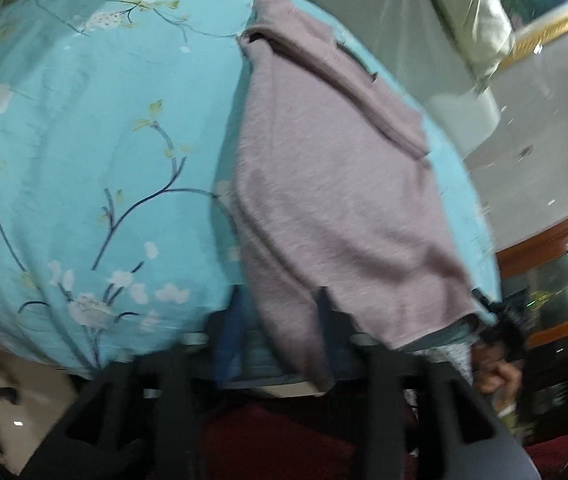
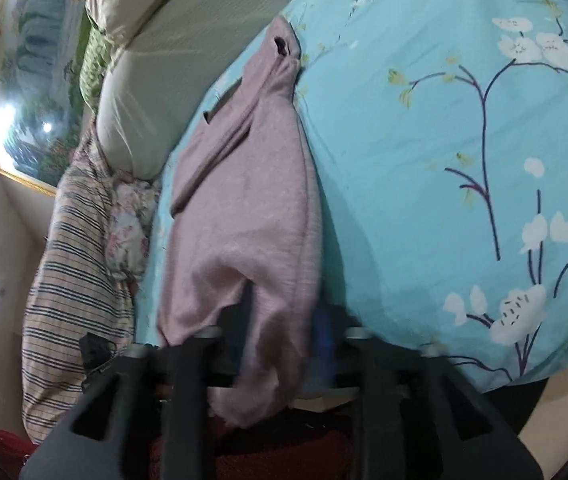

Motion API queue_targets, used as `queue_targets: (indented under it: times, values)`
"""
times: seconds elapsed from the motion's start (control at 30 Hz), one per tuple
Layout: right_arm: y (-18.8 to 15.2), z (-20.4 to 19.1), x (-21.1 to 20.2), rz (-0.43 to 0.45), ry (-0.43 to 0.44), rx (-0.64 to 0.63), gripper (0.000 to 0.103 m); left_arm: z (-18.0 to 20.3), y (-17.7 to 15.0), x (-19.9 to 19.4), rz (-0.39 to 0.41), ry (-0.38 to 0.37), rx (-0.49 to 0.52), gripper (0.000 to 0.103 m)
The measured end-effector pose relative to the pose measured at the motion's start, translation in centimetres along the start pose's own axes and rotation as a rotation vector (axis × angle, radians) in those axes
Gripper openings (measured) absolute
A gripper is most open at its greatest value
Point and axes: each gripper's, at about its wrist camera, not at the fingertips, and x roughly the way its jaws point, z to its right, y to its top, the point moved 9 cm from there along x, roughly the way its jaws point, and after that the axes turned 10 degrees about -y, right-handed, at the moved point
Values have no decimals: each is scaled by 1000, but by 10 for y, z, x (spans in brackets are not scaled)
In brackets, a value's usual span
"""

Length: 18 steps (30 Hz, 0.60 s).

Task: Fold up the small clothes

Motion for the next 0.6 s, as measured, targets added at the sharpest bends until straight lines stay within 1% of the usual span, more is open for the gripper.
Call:
queue_targets:
  times: [0.03, 0.07, 0.1, 0.13, 0.2, 0.23, 0.27, 0.3, 0.37, 0.4, 0.43, 0.47, 0.5, 0.53, 0.6]
  values:
    - [1, -1, -3, 6, 6, -7, 50, 3, 3, -2, 15, -26, -7, 61]
    - [2, -3, -5, 7, 9, -21, 50, 4, 7, -5, 25, -42, -14, 64]
    - [2, -4, -6, 7, 4, -34, 50, 5, 10, -6, 29, -42, -20, 74]
    - [2, -6, -5, 5, -3, -48, 50, 3, 14, -1, 24, -12, -30, 82]
    - [0, -8, -1, -10, -7, -70, 50, -6, 21, 9, 4, 51, -45, 81]
    - [-1, -11, 4, -22, -8, -78, 50, -5, 20, 23, -19, 74, -55, 80]
    - [-2, -12, 7, -30, -9, -84, 50, -6, 19, 30, -39, 82, -62, 80]
    - [-4, -12, 10, -40, -11, -94, 50, -6, 16, 38, -58, 90, -65, 77]
    - [-8, -15, 16, -58, -15, -116, 50, -5, 11, 48, -77, 140, -24, 72]
    - [-8, -14, 17, -61, -16, -122, 50, -4, 9, 48, -78, 169, 9, 61]
    - [-9, -14, 16, -61, -19, -129, 49, -3, 6, 47, -84, 187, 39, 43]
    - [-8, -13, 15, -57, -21, -136, 49, -4, 4, 46, -91, 183, 54, 34]
    - [-7, -11, 13, -54, -21, -139, 49, -6, 1, 43, -100, 168, 57, 23]
    - [-6, -9, 10, -52, -20, -137, 49, -11, -2, 38, -107, 149, 48, 17]
    - [-3, -4, 5, -50, -3, -125, 49, -21, -6, 30, -116, 129, 37, 16]
